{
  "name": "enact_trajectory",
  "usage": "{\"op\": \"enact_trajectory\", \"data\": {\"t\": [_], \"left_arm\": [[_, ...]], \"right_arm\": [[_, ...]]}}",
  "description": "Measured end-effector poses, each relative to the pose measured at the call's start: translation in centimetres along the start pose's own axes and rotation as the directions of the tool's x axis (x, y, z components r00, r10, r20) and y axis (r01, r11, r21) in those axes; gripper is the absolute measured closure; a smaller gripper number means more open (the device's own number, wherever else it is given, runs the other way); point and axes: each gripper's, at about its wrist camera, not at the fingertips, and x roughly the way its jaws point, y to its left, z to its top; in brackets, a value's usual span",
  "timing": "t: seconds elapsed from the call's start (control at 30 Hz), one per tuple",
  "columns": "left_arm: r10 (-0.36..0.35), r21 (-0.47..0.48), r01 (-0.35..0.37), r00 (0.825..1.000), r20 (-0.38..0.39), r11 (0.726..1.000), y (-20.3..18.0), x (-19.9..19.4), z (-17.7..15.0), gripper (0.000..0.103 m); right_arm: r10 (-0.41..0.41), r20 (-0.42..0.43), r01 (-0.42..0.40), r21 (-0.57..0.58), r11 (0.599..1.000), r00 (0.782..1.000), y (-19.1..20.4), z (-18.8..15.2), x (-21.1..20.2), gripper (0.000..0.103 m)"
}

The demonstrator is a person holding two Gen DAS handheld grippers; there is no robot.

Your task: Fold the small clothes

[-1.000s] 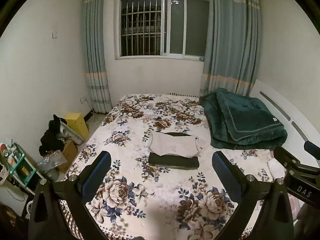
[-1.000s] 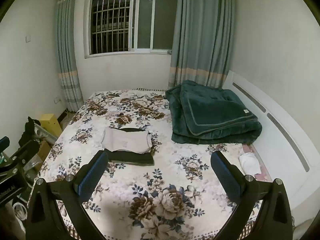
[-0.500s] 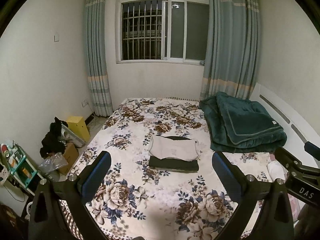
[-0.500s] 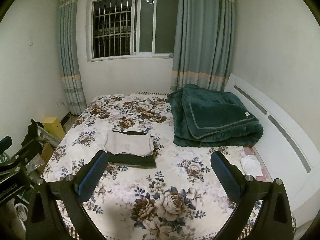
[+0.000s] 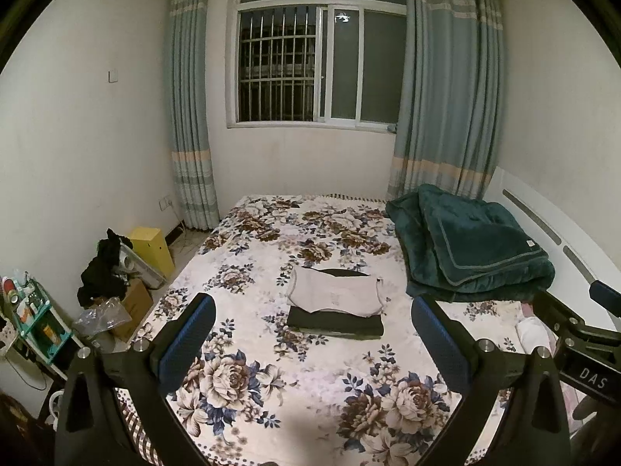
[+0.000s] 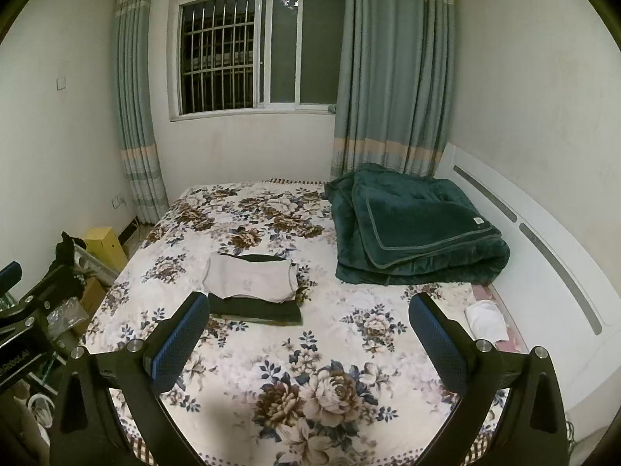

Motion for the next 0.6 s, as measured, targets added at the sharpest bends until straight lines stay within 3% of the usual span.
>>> {"op": "enact_trajectory", "data": {"t": [0.6], "left_arm": [[0.005,-0.014,-0.005,1.0,0.015,1.0,-0.8,-1.4,0.0,0.0]], "right_arm": [[-0.001,0.01,0.001,0.005,1.0,1.0,0.0,0.1,-0.8,0.0]]}}
